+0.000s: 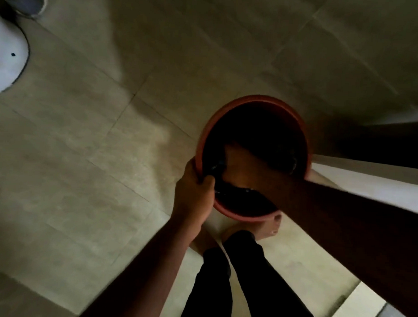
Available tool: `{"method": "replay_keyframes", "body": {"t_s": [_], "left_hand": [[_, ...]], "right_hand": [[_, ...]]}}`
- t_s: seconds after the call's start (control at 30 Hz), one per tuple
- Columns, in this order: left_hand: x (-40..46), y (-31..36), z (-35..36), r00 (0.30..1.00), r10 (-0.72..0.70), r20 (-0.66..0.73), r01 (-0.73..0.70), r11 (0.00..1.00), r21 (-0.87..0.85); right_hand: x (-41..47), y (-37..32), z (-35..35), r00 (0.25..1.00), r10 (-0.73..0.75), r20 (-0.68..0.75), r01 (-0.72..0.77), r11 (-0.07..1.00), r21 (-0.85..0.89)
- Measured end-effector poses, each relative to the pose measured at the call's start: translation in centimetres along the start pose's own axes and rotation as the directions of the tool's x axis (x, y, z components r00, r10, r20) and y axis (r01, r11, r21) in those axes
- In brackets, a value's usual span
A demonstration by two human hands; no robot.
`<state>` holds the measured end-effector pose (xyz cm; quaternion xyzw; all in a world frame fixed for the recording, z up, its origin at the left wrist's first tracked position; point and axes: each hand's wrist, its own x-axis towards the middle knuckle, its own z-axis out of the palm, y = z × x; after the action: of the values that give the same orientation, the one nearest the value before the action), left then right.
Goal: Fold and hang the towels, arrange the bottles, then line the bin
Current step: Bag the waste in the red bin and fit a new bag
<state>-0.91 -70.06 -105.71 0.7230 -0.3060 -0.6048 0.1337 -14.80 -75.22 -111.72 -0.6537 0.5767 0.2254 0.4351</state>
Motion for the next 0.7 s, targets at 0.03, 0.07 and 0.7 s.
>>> {"method": "replay_keyframes", "body": {"t_s": [0.03, 0.07, 0.7], "left_hand": [[0.6, -0.2, 0.3, 0.998, -0.051, -0.028, 0.05, 0.998, -0.035], [1.3, -0.6, 0.6, 0.993, -0.104, -0.052, 0.1, 0.991, -0.085], [5.7, -1.7, 8.9, 0.954, 0.298, -0.004, -0.225, 0.729, 0.646]], "right_hand": [[-0.7, 0.5, 0.1, 0.997, -0.003, -0.073, 0.002, 1.0, -0.011], [-1.4, 1.0, 0.6, 0.977, -0.054, -0.204, 0.03, 0.993, -0.118], [-5.6, 14.0, 1.6, 0.963, -0.216, -0.159, 0.079, 0.795, -0.602]]}}
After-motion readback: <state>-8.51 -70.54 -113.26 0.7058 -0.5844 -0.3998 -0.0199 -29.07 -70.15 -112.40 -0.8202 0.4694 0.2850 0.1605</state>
